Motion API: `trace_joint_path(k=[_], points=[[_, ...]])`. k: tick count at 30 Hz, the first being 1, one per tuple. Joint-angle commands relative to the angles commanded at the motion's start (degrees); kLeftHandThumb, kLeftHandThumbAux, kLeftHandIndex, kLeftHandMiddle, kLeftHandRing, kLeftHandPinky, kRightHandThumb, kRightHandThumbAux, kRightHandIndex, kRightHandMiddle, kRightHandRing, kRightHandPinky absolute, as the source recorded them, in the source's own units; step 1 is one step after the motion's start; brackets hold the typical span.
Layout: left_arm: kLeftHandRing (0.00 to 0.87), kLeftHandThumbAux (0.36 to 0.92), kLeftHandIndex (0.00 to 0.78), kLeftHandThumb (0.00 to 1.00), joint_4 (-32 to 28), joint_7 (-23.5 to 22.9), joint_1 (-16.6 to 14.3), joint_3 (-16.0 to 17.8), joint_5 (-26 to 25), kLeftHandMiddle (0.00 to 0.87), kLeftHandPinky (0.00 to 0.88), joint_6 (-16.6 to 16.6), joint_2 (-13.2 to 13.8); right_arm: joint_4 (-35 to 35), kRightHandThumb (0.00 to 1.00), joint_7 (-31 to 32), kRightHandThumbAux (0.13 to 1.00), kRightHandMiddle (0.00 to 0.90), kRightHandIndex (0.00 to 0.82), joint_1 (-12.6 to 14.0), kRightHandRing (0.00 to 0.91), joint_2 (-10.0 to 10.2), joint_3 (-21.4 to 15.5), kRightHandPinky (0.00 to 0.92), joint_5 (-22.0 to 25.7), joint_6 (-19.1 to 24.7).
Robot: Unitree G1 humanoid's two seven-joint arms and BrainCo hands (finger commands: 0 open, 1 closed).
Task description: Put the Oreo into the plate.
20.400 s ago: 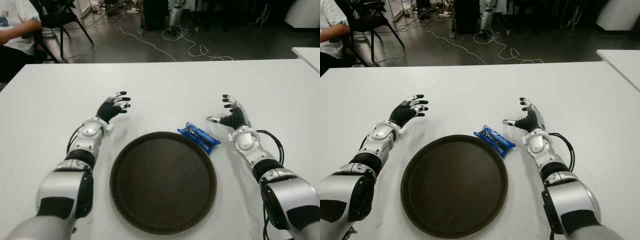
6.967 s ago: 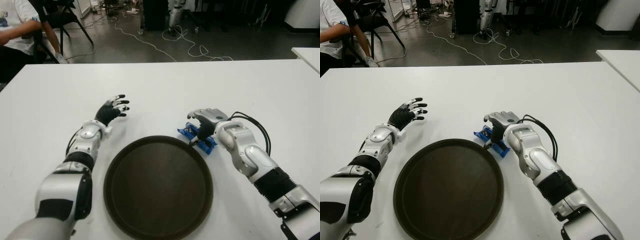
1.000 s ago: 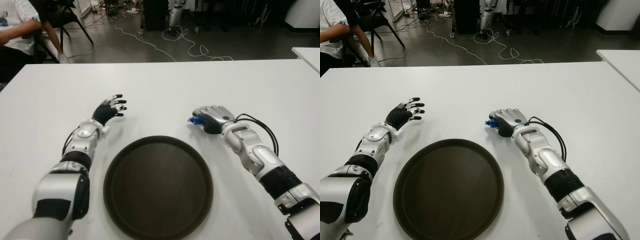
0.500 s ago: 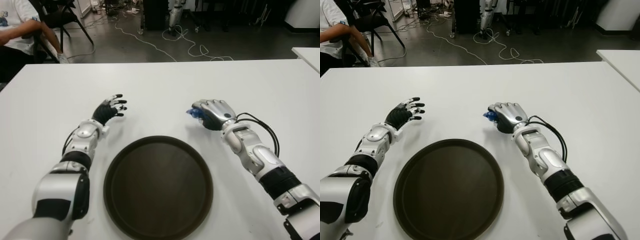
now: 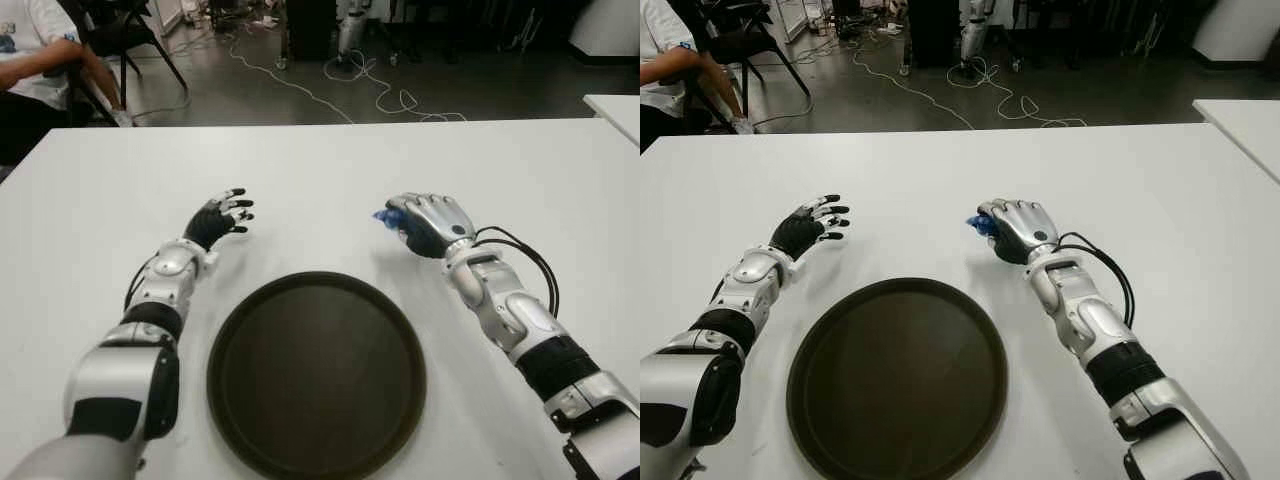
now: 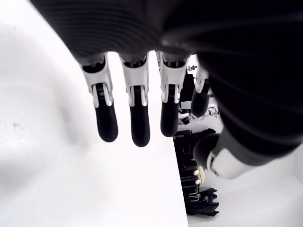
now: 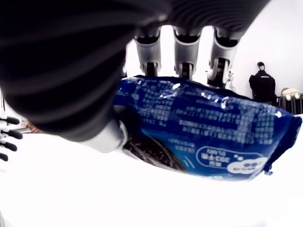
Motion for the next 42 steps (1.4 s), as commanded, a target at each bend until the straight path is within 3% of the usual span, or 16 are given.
trace_joint_path(k=[12, 20, 31, 42], points=[[0.236, 0.652, 0.139, 0.0, 0.19, 0.25, -0.37, 0.46, -0.4, 0.217, 0.264, 1.09, -0.33, 0.37, 0.688, -3.68, 0.731, 0.707, 0.427, -0.18, 0.709, -0.66, -0.14, 0.689, -0.69, -1.54], [0.232, 0.7, 0.142, 0.0, 0.26, 0.09, -0.31, 0.96, -0.56, 0.213, 0.245, 0.65, -0.47, -12.22, 0.686, 0.77, 0.733, 0.697, 0.425, 0.67, 0.695, -1.89, -2.32, 0.671, -1.53, 1.88], [0.239, 0.672, 0.136, 0.0, 0.16, -0.14, -0.52, 1.23, -0.31, 0.221, 0.265, 1.02, -0.52, -18.0, 0.686, -0.53, 0.734, 0.687, 0.422, 1.42, 0.688, -2.79, -4.52, 0.645, -1.77, 1.43], [0.234, 0.668, 0.145, 0.0, 0.28, 0.68, -0.43, 0.42, 0.71, 0.22, 0.245, 0.52, -0.29, -20.18, 0.688, -4.46, 0.734, 0.71, 0.423, 1.83, 0.706, -1.63, -6.17, 0.669, -0.88, -1.15]])
